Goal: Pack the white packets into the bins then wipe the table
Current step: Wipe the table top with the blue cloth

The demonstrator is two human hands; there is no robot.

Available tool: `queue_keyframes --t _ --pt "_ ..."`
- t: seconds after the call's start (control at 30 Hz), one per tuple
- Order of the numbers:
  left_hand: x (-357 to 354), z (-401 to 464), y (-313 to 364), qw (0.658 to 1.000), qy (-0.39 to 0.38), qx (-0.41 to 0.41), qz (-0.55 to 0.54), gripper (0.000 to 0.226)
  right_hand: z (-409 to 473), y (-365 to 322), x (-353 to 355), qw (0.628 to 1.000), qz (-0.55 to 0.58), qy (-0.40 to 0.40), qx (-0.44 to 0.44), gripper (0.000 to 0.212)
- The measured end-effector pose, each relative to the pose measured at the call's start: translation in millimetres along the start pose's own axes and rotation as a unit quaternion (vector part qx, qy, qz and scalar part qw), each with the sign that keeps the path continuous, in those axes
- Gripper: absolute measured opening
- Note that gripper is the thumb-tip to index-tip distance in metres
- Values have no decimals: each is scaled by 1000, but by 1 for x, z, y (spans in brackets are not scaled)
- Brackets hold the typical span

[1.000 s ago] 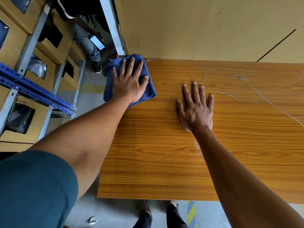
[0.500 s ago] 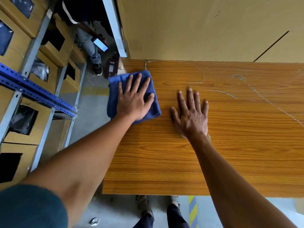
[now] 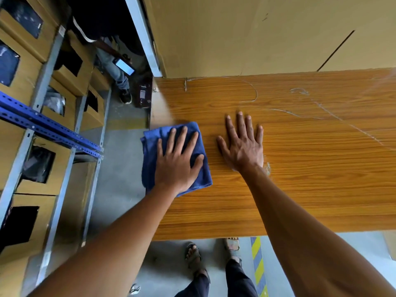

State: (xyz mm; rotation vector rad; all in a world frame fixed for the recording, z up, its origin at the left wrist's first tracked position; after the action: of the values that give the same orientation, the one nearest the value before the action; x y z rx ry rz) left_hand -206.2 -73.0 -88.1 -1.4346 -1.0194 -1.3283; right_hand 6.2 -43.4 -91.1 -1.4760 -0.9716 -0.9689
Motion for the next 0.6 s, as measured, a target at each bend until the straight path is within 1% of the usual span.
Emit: queue_keyframes --t 0.07,0.13,0.27,0.37,0.47,0.6 --pt "2 6 -3 1000 3 -3 -2 70 -2 -2 0 1000 3 5 0 75" --pt "1 33 -8 1000 8 -5 -6 71 0 -1 0 1000 5 6 1 75" --pt "-3 109 -30 999 -24 27 -19 75 3 -1 -3 1000 6 17 4 74" --pt "-3 138 -37 999 -31 38 -20 77 4 0 -5 1000 4 23 7 74" --pt "-3 126 -31 999 -28 24 -18 76 3 3 -4 1000 1 22 3 73" --pt "-3 63 -17 1000 -10 5 -13 74 4 3 -2 1000 1 18 4 74"
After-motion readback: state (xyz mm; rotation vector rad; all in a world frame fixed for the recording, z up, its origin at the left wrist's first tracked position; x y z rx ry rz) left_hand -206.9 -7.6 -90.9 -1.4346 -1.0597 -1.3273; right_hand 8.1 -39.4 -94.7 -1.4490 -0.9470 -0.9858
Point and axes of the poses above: each hand's wrist, its own z-axis towards the middle knuckle, its own x-axis out of the back of the hand, y = z × x, the point moved 7 cm from there along z, towards the middle knuckle, and after that the axes turned 10 degrees about z, right-handed, at the moved point
